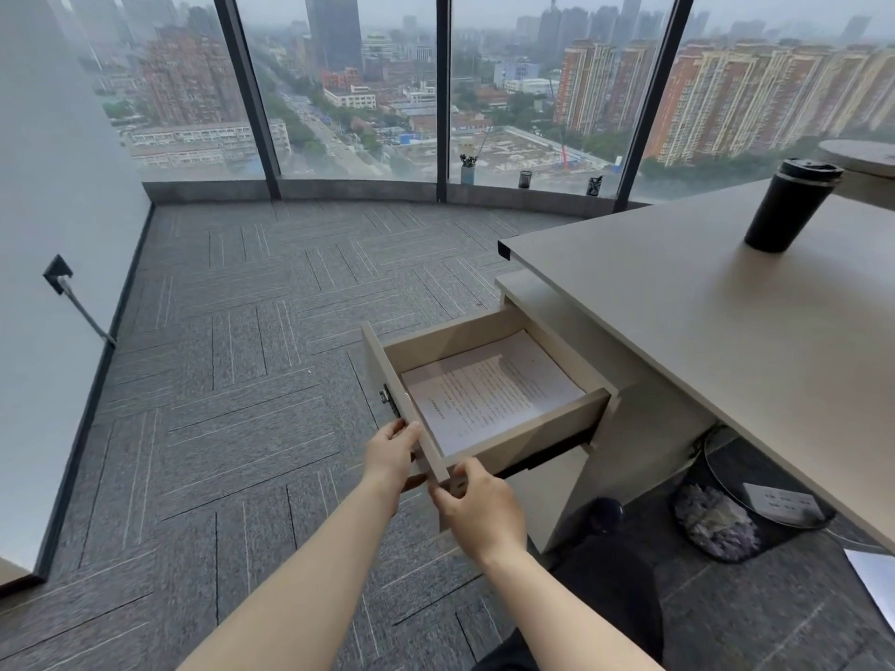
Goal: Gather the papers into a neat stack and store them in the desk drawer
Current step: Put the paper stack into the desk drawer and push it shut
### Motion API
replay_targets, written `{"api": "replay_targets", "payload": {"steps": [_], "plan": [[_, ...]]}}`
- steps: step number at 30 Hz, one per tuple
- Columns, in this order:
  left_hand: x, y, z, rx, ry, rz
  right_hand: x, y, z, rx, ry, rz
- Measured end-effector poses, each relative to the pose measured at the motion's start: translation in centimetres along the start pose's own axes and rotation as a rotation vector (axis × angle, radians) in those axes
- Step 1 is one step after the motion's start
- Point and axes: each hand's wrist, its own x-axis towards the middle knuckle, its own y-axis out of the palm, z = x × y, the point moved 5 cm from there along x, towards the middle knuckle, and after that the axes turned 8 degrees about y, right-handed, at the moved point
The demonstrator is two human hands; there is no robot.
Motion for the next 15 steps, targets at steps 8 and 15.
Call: {"api": "replay_targets", "payload": {"steps": [8,15], "plan": [[1.6,3.9,0.5,0.000,-0.023,0.026,1.6,-1.7,-2.8,0.074,0.139,-0.045],[3.1,7.7,1.0,-0.023,-0.039,0.038,3.3,-3.4,-5.3,0.269,0.279,-0.031]]}}
